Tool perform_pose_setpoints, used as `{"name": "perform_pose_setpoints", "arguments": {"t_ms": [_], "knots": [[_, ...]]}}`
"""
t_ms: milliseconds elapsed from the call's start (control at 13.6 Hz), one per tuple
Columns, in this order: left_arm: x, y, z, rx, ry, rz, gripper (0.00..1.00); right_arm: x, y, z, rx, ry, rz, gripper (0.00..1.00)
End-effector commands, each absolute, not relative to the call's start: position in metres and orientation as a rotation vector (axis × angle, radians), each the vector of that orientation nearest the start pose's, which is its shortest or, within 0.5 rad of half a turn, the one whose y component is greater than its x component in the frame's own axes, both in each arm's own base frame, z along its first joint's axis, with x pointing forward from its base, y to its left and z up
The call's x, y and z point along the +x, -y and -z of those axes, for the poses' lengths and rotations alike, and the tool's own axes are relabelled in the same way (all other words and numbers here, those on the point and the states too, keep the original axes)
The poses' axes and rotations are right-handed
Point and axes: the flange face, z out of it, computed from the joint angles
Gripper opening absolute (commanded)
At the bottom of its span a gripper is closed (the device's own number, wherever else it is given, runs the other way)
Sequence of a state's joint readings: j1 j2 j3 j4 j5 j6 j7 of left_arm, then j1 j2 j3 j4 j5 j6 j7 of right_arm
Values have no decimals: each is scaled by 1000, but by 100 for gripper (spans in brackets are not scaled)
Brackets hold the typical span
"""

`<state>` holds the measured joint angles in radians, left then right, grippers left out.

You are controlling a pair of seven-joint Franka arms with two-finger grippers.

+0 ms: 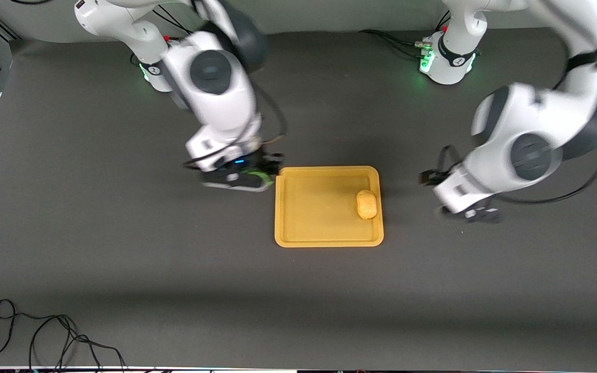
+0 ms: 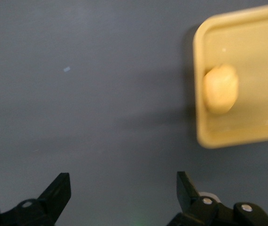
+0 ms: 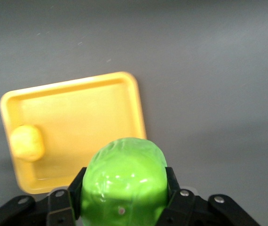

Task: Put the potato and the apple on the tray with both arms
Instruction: 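Release the potato on the tray and withdraw the left gripper, then lower the green apple onto the tray with the right gripper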

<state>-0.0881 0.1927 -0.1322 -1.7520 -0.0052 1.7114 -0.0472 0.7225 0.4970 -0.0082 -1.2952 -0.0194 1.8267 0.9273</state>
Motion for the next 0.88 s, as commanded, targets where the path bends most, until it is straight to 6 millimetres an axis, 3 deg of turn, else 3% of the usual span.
{"name": "perform_pose_setpoints", "arguments": {"t_ms": [0,147,221,368,588,809], "knots": [[552,61,-470,-3094,-258,-340,100,531,-535,-428,-3095,-413,86,51],[551,32,-488,-3096,-202,-276,100,523,-563,-385,-3102,-417,89,51],[550,28,-496,-3080,-202,-228,100,525,-568,-366,-3089,-408,106,51],[554,19,-517,-3061,-185,-82,100,530,-572,-323,-3104,-393,129,51],[548,-3,-538,-3058,-205,-33,100,537,-577,-251,-3113,-356,195,51],[551,-19,-555,-3060,-337,-30,100,539,-578,-213,-3092,-343,224,51]]}}
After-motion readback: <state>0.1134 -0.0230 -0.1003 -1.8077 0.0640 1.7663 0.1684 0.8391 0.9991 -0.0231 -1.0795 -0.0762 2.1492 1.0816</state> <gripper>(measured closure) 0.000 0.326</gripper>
